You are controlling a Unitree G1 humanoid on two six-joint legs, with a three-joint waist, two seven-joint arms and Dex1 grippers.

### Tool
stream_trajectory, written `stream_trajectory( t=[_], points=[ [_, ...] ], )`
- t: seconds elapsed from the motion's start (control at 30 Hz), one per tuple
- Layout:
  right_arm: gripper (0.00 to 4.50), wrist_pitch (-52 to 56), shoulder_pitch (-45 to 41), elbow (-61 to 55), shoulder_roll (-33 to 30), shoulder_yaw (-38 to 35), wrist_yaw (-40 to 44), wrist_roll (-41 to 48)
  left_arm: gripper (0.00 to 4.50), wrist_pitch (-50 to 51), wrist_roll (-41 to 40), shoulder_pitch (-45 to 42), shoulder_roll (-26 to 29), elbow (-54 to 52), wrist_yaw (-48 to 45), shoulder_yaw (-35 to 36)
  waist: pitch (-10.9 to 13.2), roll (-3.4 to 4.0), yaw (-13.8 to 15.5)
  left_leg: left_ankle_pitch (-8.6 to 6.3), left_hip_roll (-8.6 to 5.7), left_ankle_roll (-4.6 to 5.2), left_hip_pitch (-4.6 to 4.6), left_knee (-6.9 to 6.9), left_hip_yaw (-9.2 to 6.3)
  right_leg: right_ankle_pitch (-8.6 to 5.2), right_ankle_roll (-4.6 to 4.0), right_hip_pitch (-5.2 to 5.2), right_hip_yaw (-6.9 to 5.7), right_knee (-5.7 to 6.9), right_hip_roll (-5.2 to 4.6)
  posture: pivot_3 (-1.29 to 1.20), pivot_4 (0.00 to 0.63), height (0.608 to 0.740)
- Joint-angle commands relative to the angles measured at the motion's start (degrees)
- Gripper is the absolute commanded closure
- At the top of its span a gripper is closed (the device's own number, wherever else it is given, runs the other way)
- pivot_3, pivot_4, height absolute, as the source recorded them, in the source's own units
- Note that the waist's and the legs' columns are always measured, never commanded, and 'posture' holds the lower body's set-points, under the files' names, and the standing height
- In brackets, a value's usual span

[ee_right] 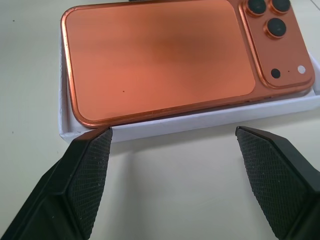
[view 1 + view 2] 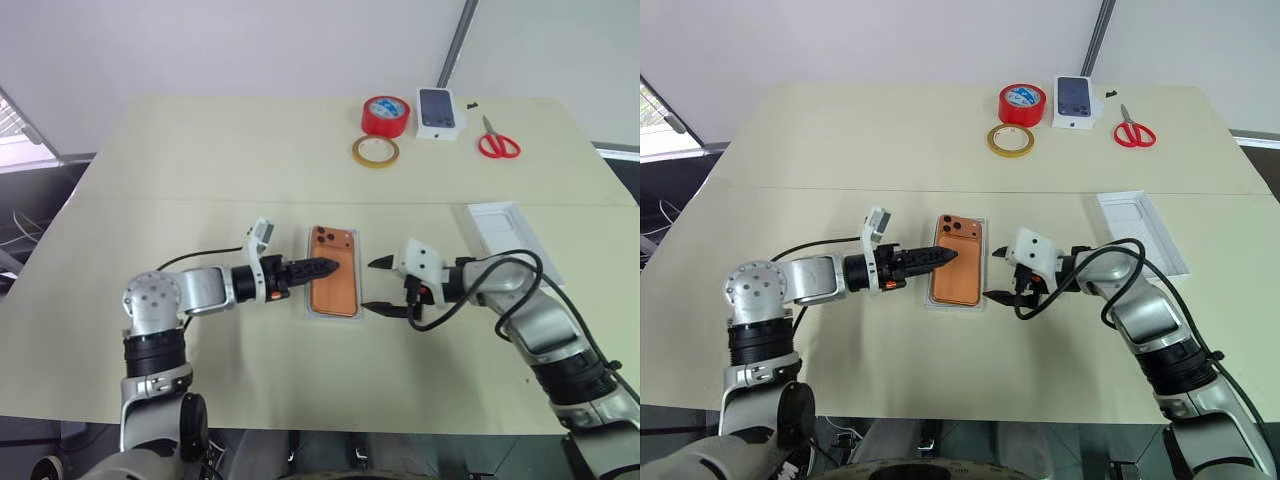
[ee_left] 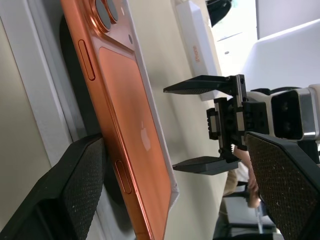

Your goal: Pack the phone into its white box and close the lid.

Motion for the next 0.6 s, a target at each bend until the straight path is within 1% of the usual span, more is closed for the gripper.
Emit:
stream_trajectory(
  t=[0.03, 0.17, 0.23, 0.3, 0.37, 0.5, 0.53, 0.6],
  points=[
    [0.36, -1.10, -0.82, -0.38, 0.72, -0.12, -0.18, 0.10, 0.04, 1.68, -2.08, -2.09, 1.80, -3.31, -0.56, 0.19, 0.00, 0.00, -0.03, 0.00, 0.00, 0.00, 0.00, 0.00, 0.00, 0.00, 0.00, 0.00, 0.00, 0.00, 0.00, 0.00, 0.150, 0.740],
    [0.36, -0.47, -0.98, -0.10, 1.09, -0.04, -0.25, 0.21, 0.04, 4.06, -2.05, -2.04, 2.95, -3.99, -0.94, -0.47, 0.00, 0.00, 0.01, 0.00, 0.00, 0.00, 0.00, 0.00, 0.00, 0.00, 0.00, 0.01, 0.00, 0.00, 0.00, 0.00, 0.150, 0.740],
    [0.36, -0.49, -1.13, -0.07, 1.32, 0.15, -0.32, 0.08, 0.04, 4.93, -0.64, -2.12, 5.10, -4.71, -0.82, -2.73, 0.00, 0.00, -0.02, 0.00, 0.00, 0.00, 0.00, 0.00, 0.00, 0.00, 0.00, 0.00, 0.00, 0.00, 0.00, 0.00, 0.150, 0.740],
    [0.36, -0.41, -1.22, -0.06, 1.57, 0.31, -0.36, -0.02, 0.04, 5.15, -2.09, -2.60, 6.84, -3.42, -0.66, -4.00, 0.00, 0.01, -0.11, 0.00, 0.00, 0.00, 0.00, 0.00, 0.00, 0.00, 0.00, 0.00, 0.00, 0.02, 0.00, 0.00, 0.150, 0.740],
    [0.36, -0.65, -1.30, 0.21, 1.78, 0.42, -0.30, -0.16, 0.04, 5.16, -2.87, -2.91, 7.98, -3.24, -1.36, -4.34, 0.00, 0.01, -0.15, 0.00, 0.00, 0.00, 0.00, 0.00, 0.00, 0.00, 0.00, 0.00, 0.00, 0.02, 0.00, 0.00, 0.150, 0.740],
    [0.36, -0.98, -1.53, 0.71, 2.15, 0.68, -0.18, -0.53, 0.04, 5.15, -2.47, -3.20, 8.29, -3.36, -1.34, -2.88, 0.00, 0.01, -0.17, 0.00, 0.00, 0.00, 0.00, 0.00, 0.00, 0.00, 0.00, -0.01, 0.00, 0.03, 0.00, 0.00, 0.150, 0.740],
    [0.36, -1.31, -1.63, 0.80, 2.33, 0.66, -0.31, -0.69, 0.04, 4.37, -2.20, -3.15, 8.98, -3.99, -2.07, -2.61, 0.00, 0.01, -0.18, 0.00, 0.00, 0.00, 0.00, 0.00, 0.00, 0.00, 0.00, -0.01, 0.00, 0.03, 0.00, 0.00, 0.150, 0.740],
    [0.36, -1.64, -2.10, 1.33, 2.63, 0.06, -0.87, -0.83, 0.04, -0.31, 1.41, -3.16, 11.16, -4.59, -3.07, -2.60, 0.00, 0.01, -0.29, 0.00, 0.00, 0.00, 0.00, 0.00, 0.00, 0.00, 0.00, -0.02, 0.00, 0.04, 0.00, 0.00, 0.150, 0.740]
  ],
)
